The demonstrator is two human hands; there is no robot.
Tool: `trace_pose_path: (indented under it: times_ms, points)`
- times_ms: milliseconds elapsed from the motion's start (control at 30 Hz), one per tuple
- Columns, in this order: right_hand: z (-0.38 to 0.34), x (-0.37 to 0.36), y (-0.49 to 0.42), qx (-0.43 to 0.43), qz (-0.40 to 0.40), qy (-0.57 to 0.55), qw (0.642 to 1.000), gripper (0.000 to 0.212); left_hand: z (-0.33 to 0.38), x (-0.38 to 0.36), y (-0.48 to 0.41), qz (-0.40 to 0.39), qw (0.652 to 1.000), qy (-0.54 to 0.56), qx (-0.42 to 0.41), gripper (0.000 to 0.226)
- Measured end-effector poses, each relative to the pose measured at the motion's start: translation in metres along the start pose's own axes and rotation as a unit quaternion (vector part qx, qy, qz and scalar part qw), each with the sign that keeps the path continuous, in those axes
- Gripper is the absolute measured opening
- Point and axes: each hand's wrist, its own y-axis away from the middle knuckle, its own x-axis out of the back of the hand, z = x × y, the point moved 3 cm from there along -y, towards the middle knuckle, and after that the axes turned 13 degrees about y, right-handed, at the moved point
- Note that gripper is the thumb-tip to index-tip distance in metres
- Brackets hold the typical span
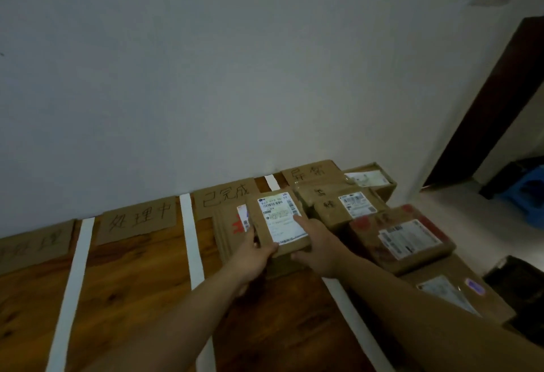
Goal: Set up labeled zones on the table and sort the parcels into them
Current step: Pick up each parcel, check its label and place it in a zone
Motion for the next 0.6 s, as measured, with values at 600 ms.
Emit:
trace_pose_path:
  times_ms: [600]
  points:
    - [-0.018,0.044,-0.043,0.085,-0.003,0.147,0.986,0.084,0.053,0.01,0.019,0.084,0.98,-0.178,-0.018,0.052]
